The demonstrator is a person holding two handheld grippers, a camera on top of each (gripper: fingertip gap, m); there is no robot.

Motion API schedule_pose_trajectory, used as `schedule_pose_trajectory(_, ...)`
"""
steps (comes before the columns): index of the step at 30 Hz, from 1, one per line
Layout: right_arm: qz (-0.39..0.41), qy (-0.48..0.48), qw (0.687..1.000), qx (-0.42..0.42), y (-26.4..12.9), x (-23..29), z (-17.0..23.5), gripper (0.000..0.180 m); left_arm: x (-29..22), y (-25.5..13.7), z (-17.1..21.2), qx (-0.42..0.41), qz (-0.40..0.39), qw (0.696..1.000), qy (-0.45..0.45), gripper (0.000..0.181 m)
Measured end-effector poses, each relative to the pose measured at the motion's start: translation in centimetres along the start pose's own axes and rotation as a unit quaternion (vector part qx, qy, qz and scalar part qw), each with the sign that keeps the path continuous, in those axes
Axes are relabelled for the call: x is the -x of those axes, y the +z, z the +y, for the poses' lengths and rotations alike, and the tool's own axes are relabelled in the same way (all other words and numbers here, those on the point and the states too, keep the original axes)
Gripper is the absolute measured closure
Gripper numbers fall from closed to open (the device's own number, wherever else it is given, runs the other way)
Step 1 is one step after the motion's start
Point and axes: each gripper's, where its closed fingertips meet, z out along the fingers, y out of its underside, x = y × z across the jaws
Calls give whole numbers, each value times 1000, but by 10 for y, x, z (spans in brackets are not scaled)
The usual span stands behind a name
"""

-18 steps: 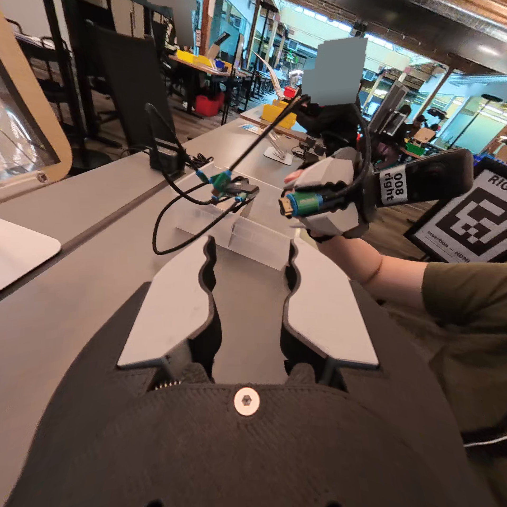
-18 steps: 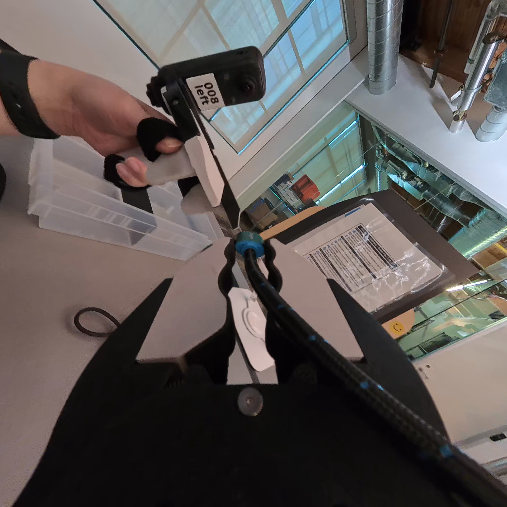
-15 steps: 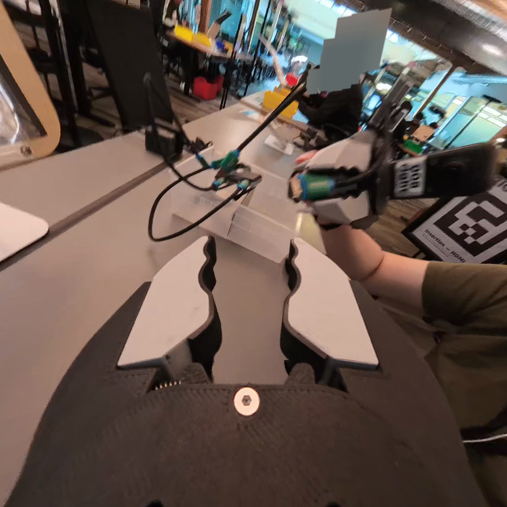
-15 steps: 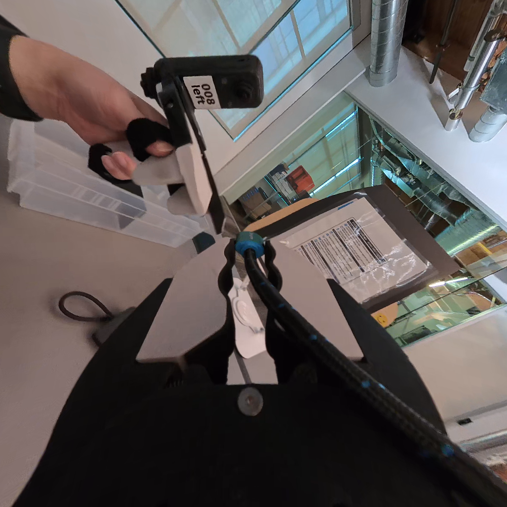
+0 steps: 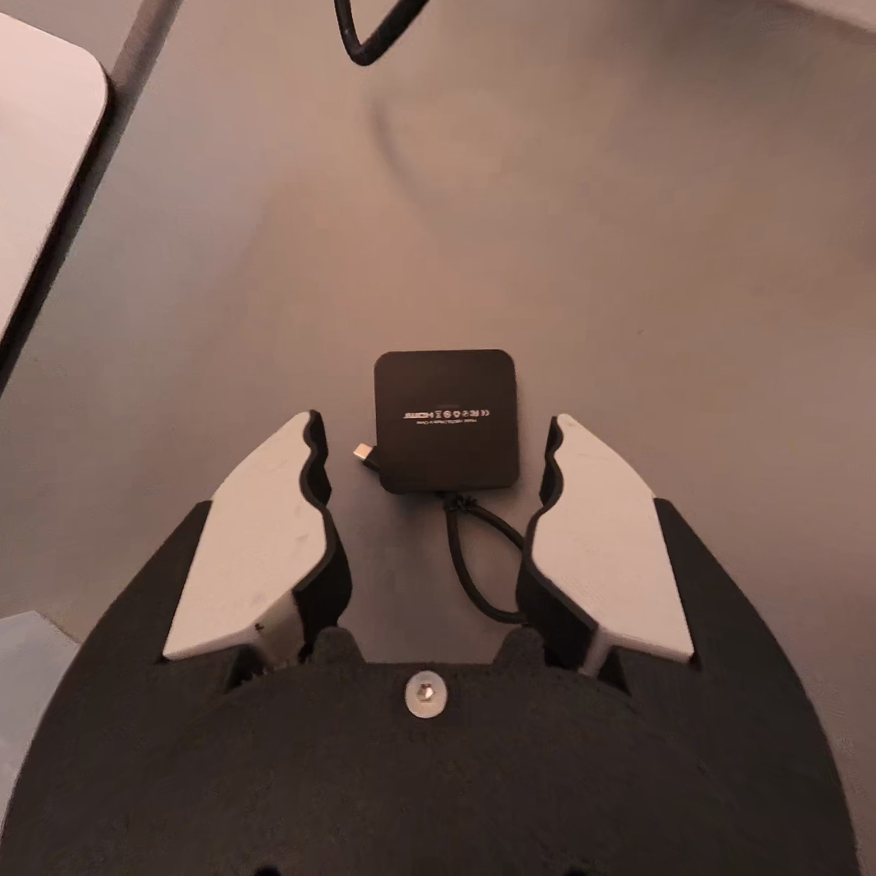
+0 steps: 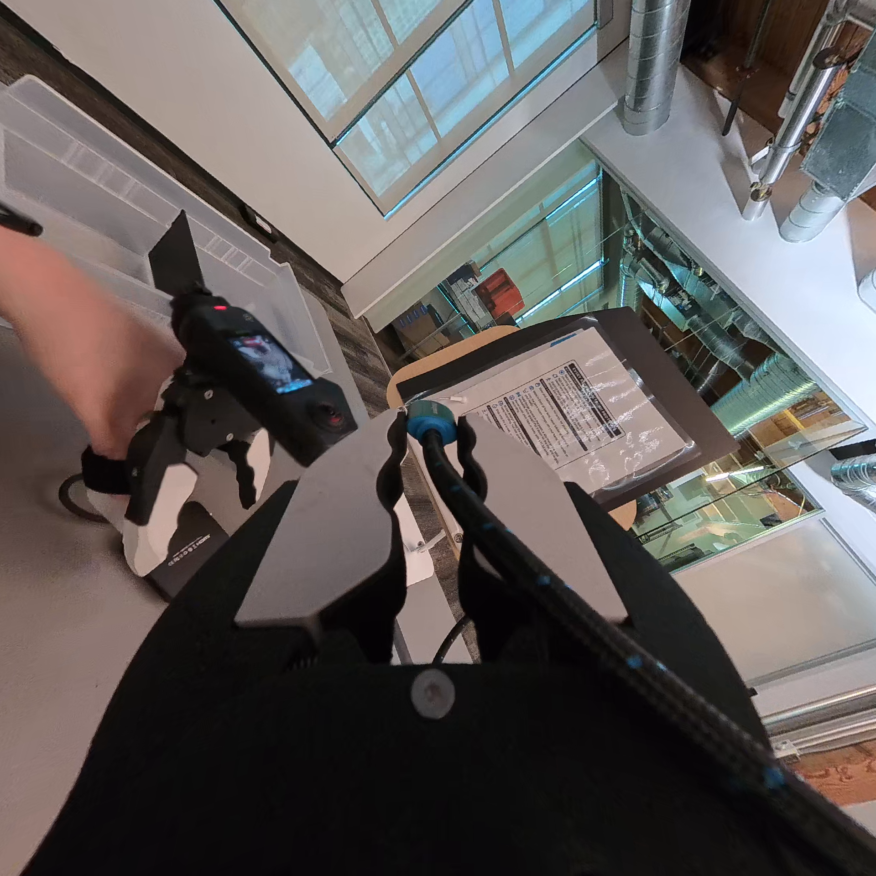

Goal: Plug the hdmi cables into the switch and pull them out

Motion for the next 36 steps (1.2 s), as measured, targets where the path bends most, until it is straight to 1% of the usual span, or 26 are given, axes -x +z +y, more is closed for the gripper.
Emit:
schedule_pose_trajectory(4, 6, -7, 1000, 2, -2, -3, -1, 159, 4, 10, 19, 55, -23, 998, 13, 90)
schedule_pose_trajectory(5, 8, -8, 1000, 2, -3, -4, -1, 159, 3, 12, 22, 64, -22, 998, 15, 94)
schedule_pose_trajectory(7, 12, -9, 1000, 2, -4, -7, -2, 159, -3, 13, 23, 67, -2, 998, 10, 114)
schedule_pose_trajectory(15, 9, -12, 1000, 5, -4, -5, -1, 159, -5, 14, 21, 47, 1, 999, -3, 114)
schedule_pose_trajectory(17, 6, -12, 1000, 5, -3, -4, -1, 159, -4, 14, 22, 56, 5, 998, -10, 114)
schedule_pose_trajectory(21, -9, 27, 999, -16, -4, -3, -3, 159, -4, 15, 19, 60, 12, 997, -37, 115)
schedule_pose_trajectory(23, -17, 55, 998, -32, -7, -5, -4, 159, -5, 13, 15, 43, 38, 996, -67, 115)
schedule_pose_trajectory(25, -21, 75, 996, -42, -9, -8, -5, 159, -9, 7, 7, 18, 86, 990, -111, 115)
schedule_pose_trajectory(28, -18, 76, 996, -33, -10, -11, 0, 159, -9, -8, -10, -43, 143, 974, -170, 115)
schedule_pose_trajectory(30, -19, 72, 997, -23, -7, -9, 4, 159, -8, -23, -25, -96, 187, 955, -210, 115)
schedule_pose_trajectory(33, -29, 64, 998, -2, 0, 0, 10, 160, -7, -55, -52, -193, 273, 904, -266, 115)
schedule_pose_trajectory(36, -39, 43, 998, 27, 10, 13, 16, 159, -2, -87, -72, -277, 324, 861, -279, 115)
